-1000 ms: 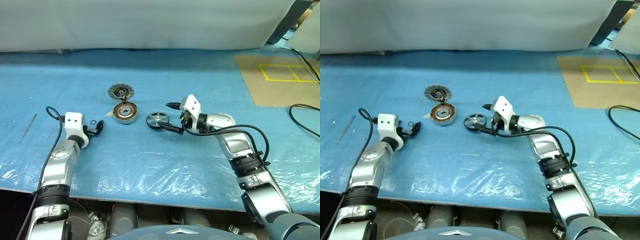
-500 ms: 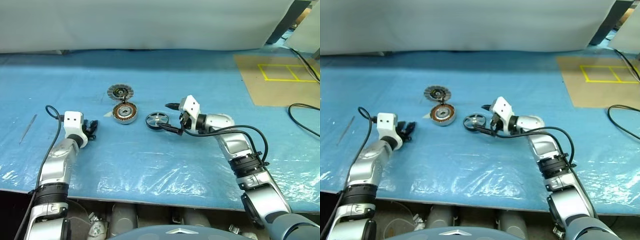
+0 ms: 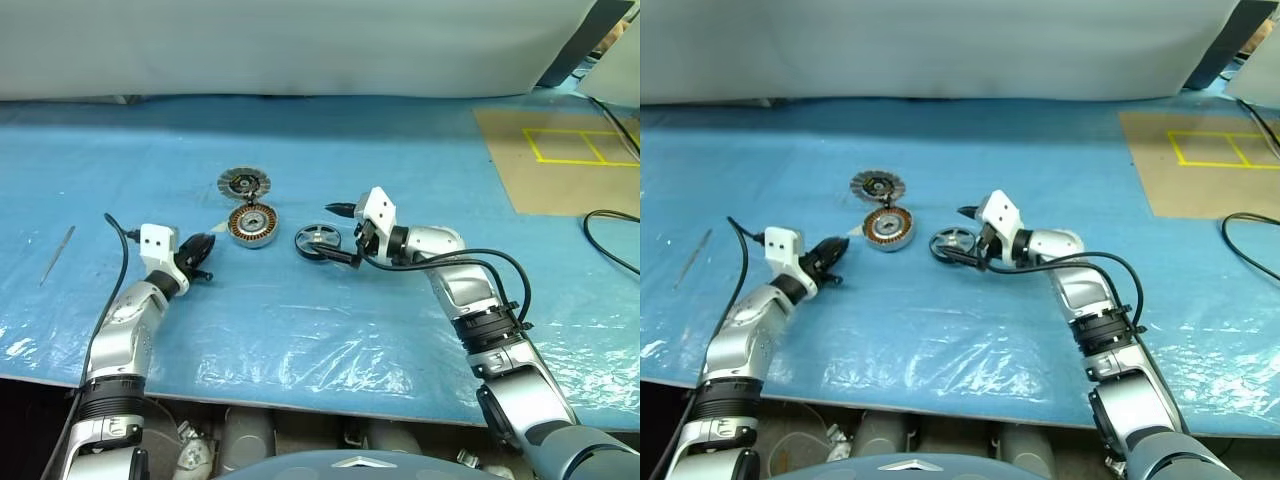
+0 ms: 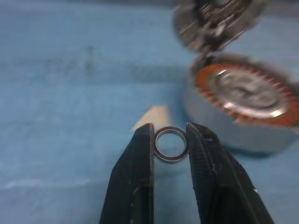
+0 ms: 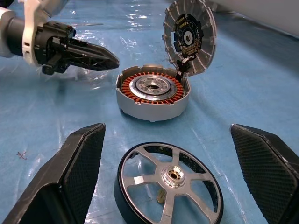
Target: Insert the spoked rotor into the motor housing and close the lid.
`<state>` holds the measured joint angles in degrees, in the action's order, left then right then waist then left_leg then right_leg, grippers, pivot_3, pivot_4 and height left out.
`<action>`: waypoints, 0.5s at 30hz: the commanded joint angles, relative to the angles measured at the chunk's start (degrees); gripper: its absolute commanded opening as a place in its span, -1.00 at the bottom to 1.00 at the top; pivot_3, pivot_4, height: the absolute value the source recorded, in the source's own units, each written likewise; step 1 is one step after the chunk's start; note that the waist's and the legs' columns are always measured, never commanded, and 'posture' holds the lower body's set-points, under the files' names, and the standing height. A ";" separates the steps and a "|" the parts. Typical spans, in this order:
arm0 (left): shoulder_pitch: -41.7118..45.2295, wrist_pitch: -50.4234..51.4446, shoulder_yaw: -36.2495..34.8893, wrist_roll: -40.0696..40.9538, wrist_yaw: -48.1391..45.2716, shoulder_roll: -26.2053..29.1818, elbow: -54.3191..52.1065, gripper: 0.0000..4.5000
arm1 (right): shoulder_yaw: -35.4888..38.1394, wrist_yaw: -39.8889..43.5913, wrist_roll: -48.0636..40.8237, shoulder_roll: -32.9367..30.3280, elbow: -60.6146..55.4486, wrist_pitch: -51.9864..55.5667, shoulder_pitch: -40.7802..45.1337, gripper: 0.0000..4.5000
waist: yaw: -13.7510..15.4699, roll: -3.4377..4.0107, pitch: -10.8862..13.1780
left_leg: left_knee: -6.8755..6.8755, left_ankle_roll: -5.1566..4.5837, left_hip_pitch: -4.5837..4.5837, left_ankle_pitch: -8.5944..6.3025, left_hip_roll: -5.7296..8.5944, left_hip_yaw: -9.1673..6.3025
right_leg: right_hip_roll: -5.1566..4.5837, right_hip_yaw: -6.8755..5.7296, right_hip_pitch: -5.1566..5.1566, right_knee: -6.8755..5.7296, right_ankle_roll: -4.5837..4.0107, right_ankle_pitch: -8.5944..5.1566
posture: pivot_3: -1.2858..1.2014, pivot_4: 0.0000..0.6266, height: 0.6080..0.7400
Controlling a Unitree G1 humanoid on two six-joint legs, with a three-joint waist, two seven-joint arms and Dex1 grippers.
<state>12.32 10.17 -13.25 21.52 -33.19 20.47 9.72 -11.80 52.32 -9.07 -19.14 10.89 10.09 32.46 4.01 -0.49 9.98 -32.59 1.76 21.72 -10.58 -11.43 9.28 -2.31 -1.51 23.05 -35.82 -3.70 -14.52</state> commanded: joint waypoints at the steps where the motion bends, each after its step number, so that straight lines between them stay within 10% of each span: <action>1: 2.44 -1.99 0.81 2.13 -3.98 0.25 -3.09 -0.70 | 1.35 -0.14 -0.60 -0.31 -0.88 -0.77 1.17 1.00 | -0.04 0.00 0.00 | 0.03 0.00 0.00 0.00 0.00 0.00 | 0.00 -0.01 0.01 0.00 0.02 0.01 | 0.03 -0.52 1.00; 15: 14.28 -2.45 7.87 -4.57 -4.34 -0.38 7.49 -0.70 | 0.83 -1.14 0.05 0.71 0.12 -1.17 3.02 1.00 | -0.11 0.00 0.00 | 0.06 0.00 -0.04 0.00 0.02 -0.01 | 0.00 -0.01 0.00 -0.02 0.10 0.06 | 0.03 -0.52 1.00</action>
<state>25.57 9.06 -5.98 18.30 -37.25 19.66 16.80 -11.79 51.42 -8.95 -18.34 11.76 9.99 34.50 3.89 -0.49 9.98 -32.53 1.75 21.68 -10.57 -11.41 9.27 -2.31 -1.52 23.05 -35.84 -3.60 -14.46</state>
